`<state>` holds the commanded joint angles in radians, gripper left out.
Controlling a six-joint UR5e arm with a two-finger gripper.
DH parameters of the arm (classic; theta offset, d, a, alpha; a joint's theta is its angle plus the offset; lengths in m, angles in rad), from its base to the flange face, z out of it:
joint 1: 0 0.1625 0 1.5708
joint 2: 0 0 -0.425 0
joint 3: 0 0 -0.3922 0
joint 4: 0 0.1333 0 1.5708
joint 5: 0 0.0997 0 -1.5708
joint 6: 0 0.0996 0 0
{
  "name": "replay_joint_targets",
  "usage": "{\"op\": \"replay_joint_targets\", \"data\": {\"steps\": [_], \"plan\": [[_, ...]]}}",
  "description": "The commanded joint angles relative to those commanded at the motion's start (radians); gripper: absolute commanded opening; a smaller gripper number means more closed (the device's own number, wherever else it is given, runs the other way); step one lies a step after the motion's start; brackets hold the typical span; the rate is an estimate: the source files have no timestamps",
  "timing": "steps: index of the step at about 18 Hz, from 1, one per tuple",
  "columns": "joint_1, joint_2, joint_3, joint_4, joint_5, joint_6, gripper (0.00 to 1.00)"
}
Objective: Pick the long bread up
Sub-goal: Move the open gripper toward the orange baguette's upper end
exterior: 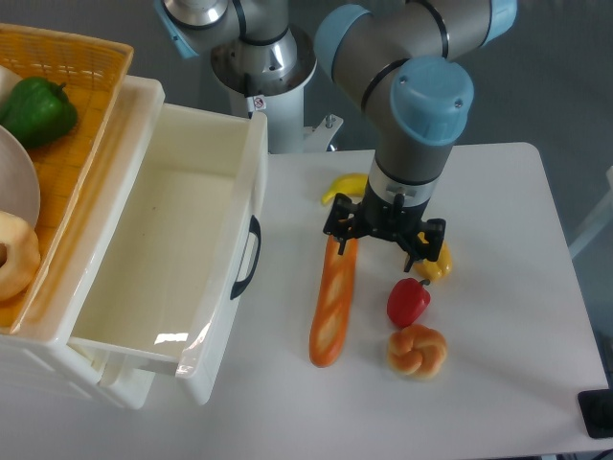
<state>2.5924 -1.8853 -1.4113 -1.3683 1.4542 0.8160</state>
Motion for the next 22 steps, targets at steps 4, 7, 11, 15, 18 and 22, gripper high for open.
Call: {"op": "replay_joint_targets", "data": {"steps": [4, 7, 11, 15, 18, 22], "plan": [[0.012, -0.003, 0.003, 0.0, -0.002, 0.043, 1.0], [0.012, -0.012, -0.011, 0.002, 0.0, 0.041, 1.0], [0.021, -0.015, -0.072, 0.081, -0.006, 0.037, 1.0], [0.015, -0.012, -0.124, 0.152, 0.005, 0.043, 1.0], [0.012, -0.02, -0.138, 0.15, 0.017, 0.04, 1.0], [-0.002, -0.04, -0.186, 0.156, 0.014, 0.032, 1.0]]}}
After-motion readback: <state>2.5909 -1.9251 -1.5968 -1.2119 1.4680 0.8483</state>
